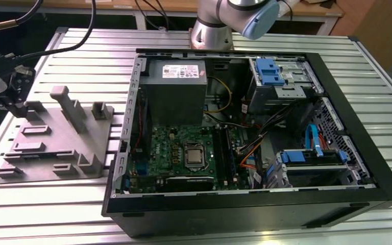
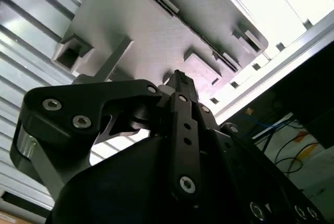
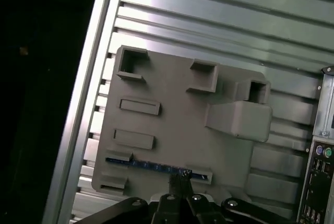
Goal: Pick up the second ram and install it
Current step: 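Pick up the second ram and move it above second insertion slot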
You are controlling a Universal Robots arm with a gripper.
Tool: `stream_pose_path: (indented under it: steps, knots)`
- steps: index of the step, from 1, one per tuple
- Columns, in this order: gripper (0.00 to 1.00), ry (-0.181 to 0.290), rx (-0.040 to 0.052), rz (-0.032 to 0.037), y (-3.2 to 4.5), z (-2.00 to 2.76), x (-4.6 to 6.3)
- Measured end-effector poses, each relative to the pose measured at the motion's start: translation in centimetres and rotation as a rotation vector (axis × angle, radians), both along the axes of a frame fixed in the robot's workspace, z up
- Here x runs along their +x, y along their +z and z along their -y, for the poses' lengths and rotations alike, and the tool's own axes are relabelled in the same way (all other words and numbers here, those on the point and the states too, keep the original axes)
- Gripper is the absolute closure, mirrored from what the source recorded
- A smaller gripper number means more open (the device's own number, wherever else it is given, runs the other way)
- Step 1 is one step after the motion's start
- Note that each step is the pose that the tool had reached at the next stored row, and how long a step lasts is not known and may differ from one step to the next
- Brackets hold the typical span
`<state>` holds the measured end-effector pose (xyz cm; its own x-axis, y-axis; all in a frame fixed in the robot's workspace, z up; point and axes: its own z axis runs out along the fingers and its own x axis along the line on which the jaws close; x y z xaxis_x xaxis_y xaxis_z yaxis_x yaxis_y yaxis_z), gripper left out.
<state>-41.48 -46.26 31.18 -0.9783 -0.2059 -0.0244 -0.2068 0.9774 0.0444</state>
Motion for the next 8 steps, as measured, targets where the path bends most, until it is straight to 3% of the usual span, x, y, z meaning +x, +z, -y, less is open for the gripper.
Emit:
stream_pose_path:
  steps: [8]
  knots:
    - [0.90,0.146,0.0000,0.0000,-0.13,0.00,0.00]
